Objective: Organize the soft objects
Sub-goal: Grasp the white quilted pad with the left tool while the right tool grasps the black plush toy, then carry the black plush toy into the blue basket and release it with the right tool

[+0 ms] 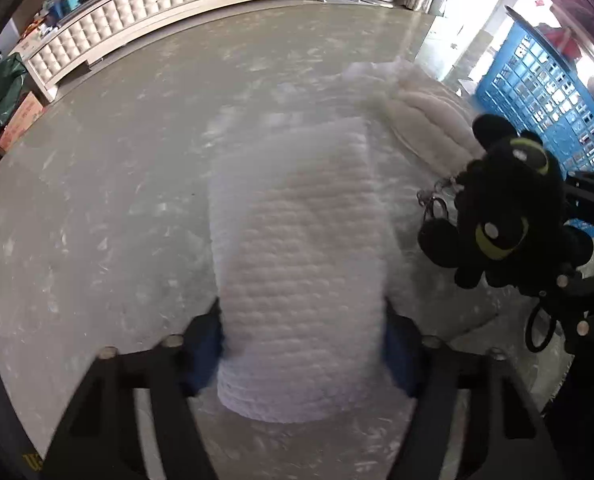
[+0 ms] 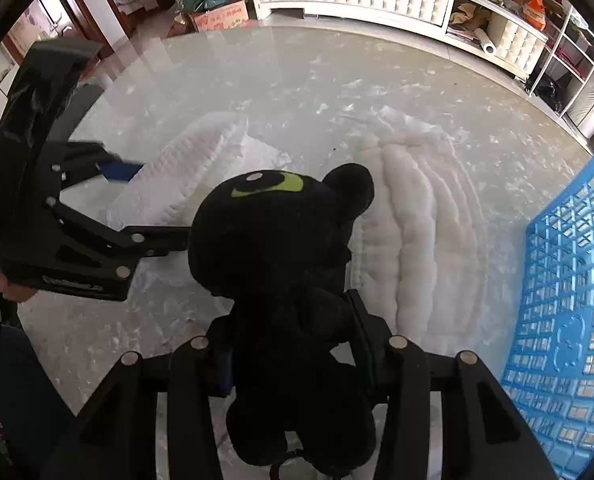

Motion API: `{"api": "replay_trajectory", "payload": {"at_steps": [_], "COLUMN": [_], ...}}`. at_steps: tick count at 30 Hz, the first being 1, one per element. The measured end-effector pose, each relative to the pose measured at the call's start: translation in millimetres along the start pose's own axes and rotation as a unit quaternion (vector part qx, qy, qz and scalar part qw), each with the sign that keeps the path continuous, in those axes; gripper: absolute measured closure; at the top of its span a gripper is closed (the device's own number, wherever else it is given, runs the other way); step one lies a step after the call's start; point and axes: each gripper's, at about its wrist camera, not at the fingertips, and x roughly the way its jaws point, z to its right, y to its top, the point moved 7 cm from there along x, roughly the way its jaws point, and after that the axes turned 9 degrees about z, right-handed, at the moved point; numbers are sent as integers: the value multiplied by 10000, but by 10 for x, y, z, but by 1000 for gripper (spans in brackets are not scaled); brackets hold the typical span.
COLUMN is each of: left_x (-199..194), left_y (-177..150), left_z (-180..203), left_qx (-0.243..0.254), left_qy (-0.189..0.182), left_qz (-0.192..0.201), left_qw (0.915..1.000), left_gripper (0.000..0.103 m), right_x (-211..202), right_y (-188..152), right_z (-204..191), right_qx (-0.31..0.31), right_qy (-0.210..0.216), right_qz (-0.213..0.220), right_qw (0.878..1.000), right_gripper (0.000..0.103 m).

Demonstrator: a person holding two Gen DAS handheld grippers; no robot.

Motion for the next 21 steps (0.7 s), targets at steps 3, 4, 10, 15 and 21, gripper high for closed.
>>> {"api": "replay_trajectory", "payload": {"at_steps": [3, 4, 10, 15, 21], "left_x": [-32, -43, -151, -238, -434], "left_y": [-23, -26, -59, -119, -165], "left_z": [-23, -21, 26, 93, 154], "left_qx": [-32, -61, -228, -288, -368], "left_qy": [38, 48, 109, 113, 67], "left_qz": [43, 65, 121, 154, 319], "left_qw": [10000, 9999, 9996, 9994, 9988], "left_gripper": [51, 55, 79, 82, 82], "right_x": [-73, -103, -357, -612, -943], "right_y": [79, 100, 153, 94, -11], "right_z": [83, 105, 255, 270, 170], "right_qx": [8, 1, 84, 173, 98], "right_qy": [2, -10, -26, 13, 39], "right_qz": [81, 99, 164, 242, 336], "right_qw": [10000, 10000, 9998, 9996, 9994], "right_gripper": [60, 60, 60, 60, 60]}}
